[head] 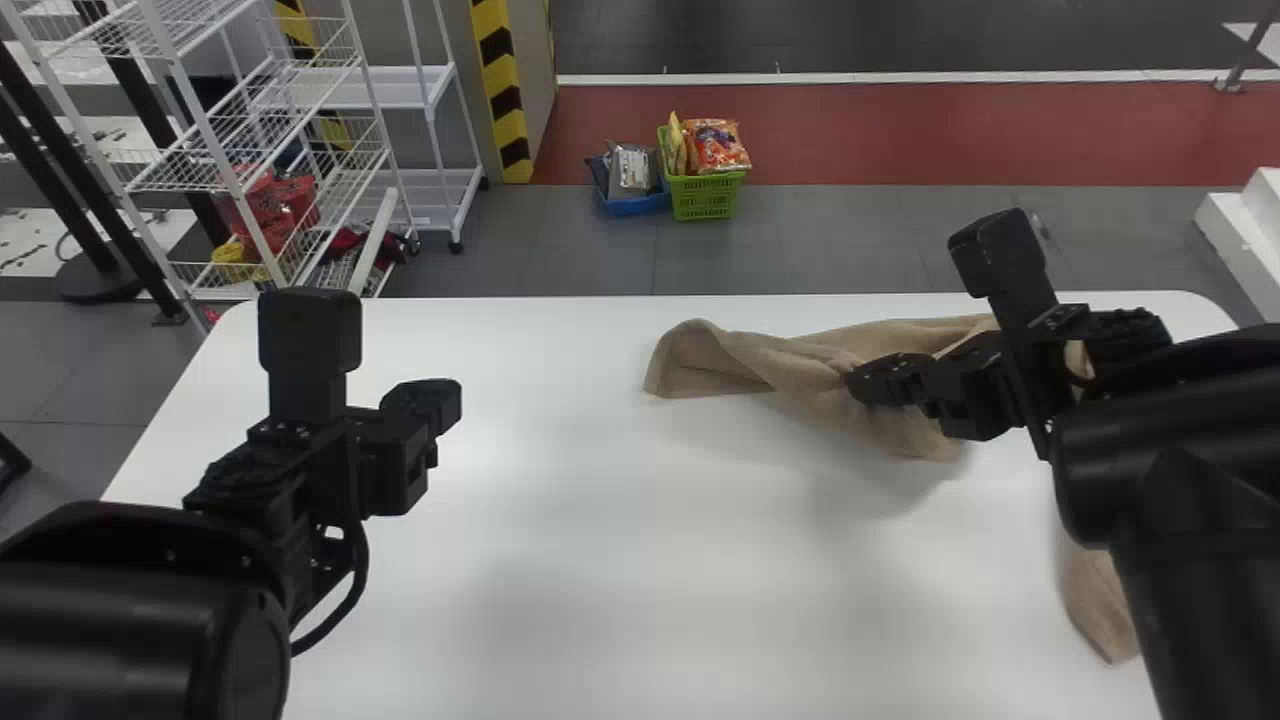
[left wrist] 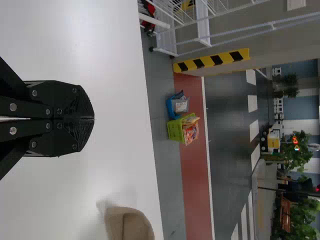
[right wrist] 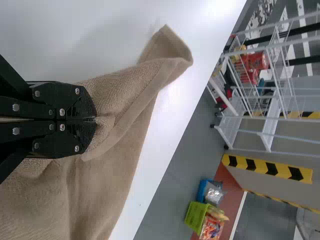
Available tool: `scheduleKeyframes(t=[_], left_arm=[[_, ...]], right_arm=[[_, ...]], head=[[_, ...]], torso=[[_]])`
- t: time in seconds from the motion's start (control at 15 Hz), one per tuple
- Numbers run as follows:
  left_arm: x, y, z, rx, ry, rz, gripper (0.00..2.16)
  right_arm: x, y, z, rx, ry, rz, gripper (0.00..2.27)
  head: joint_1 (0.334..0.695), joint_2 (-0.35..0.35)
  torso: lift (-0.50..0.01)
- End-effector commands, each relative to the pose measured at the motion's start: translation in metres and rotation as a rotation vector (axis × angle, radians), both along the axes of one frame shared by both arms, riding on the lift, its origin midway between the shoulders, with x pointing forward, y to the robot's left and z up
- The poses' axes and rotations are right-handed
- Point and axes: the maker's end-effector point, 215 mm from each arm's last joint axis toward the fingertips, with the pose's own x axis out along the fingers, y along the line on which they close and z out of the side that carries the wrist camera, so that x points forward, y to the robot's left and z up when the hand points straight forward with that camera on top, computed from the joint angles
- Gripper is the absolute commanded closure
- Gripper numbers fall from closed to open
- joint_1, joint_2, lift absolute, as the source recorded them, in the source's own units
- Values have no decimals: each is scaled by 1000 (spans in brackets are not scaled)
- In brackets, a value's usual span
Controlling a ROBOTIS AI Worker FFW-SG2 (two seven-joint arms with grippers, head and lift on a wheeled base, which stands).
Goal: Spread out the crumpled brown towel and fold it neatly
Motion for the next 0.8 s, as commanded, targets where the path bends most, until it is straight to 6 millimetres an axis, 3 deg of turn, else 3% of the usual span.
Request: scheduleKeyframes(t=[0.0, 0.2, 0.33, 0.4, 0.53, 0.6, 0.73], left_arm=[[0, 0, 0, 1, 2, 0, 1224], [-1, 3, -2, 7, 8, 3, 1224], [-3, 1, -3, 6, 10, -2, 1224], [-4, 0, -4, 5, 13, -5, 1220], [-11, 1, -13, 4, 36, -4, 1160], [-15, 7, -15, 2, 41, 1, 1011], [-18, 10, -13, 4, 36, 3, 1008]], right_arm=[[-23, 33, 17, 16, -10, 46, 1899], [-75, 106, 9, -25, 12, 177, 1895], [-98, 141, -4, -74, 15, 248, 1892], [-105, 151, -15, -107, 20, 257, 1622], [-109, 145, -27, -151, 27, 241, -2], [-110, 130, -27, -124, 63, 205, -2], [-113, 93, 8, 0, 104, 120, 33]], head=[[695, 104], [695, 143], [695, 212], [695, 231], [695, 261], [695, 276], [695, 278]], torso=[[-126], [-126], [-126], [-126], [-126], [-126], [-126]])
